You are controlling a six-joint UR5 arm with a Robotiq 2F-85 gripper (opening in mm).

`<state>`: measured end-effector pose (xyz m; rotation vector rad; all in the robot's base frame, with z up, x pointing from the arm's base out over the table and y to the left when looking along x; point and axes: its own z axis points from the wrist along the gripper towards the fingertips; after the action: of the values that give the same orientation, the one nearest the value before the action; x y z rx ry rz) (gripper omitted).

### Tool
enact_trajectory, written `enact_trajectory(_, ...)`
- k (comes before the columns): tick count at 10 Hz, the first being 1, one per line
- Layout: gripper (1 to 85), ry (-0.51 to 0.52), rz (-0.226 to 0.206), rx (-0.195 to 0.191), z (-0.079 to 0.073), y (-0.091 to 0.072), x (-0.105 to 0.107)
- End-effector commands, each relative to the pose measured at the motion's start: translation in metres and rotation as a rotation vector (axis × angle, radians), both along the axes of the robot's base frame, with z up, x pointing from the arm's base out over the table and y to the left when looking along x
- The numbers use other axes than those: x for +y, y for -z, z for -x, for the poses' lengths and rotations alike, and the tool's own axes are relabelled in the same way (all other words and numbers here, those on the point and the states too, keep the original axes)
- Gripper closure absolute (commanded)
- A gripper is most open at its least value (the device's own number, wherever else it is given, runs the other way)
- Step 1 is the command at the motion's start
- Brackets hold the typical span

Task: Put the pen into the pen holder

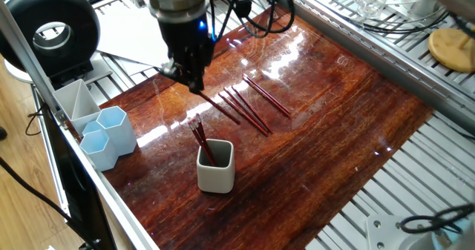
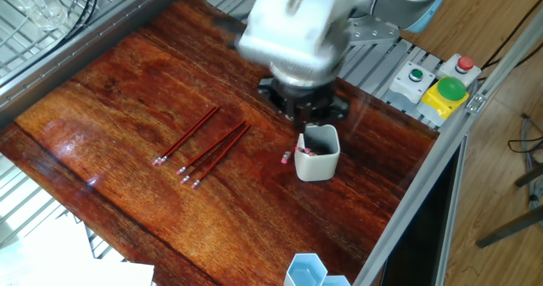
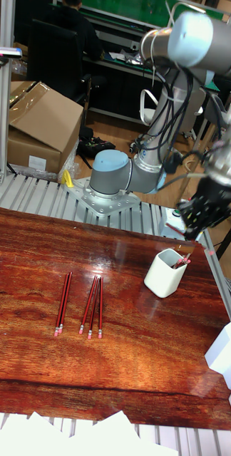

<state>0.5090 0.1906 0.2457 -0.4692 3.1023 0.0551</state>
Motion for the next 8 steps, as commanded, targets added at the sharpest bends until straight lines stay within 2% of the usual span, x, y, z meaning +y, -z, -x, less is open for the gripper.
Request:
enact_trajectory(1,84.7,-0.074,-0.092,-0.209,-0.033,-0.028,0.027)
enact_trajectory(2,84.7,-0.082,-0.079,-0.232,-0.035,-0.028,0.026)
enact_trajectory(3,84.7,-0.103,-0.047,-0.249,-0.037,-0.024,0.018)
enact_trajectory(5,84.7,-0.117,-0.077,-0.286,-0.039,-0.012,0.017)
enact_trajectory(6,84.7,-0.121,-0.089,-0.316,-0.042,-0.008,0.016)
enact_trajectory(7,84.7,-0.113,-0.092,-0.324,-0.044,-0.008,0.017)
enact_trajectory(8,84.7,-0.104,-0.078,-0.314,-0.042,-0.007,0.013)
